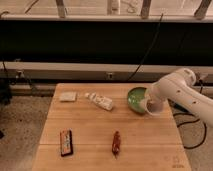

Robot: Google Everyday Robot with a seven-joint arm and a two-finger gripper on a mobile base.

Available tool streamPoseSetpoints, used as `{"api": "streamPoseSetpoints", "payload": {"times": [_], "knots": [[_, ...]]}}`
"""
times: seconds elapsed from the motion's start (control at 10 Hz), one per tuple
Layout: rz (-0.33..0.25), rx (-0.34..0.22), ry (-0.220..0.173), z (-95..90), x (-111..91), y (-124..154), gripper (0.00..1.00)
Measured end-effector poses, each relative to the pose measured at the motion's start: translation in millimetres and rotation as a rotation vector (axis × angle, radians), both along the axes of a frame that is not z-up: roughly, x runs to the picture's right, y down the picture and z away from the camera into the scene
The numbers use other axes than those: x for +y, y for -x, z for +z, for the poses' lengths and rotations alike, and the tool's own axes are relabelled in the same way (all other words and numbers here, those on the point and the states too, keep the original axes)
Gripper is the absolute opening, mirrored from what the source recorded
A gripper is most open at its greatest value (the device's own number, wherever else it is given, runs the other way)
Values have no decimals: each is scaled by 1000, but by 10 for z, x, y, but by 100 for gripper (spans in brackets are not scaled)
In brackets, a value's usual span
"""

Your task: Place the ceramic cup in the ceramic bowl

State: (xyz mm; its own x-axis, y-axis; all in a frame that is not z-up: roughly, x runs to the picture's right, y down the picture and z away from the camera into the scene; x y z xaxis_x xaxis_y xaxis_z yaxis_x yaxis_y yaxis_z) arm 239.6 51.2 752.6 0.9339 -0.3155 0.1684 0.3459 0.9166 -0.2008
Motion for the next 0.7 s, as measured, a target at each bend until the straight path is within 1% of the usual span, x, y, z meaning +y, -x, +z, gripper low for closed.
{"api": "streamPoseSetpoints", "payload": {"times": [0.7], "knots": [[-2,0,-1,101,10,-30,0]]}}
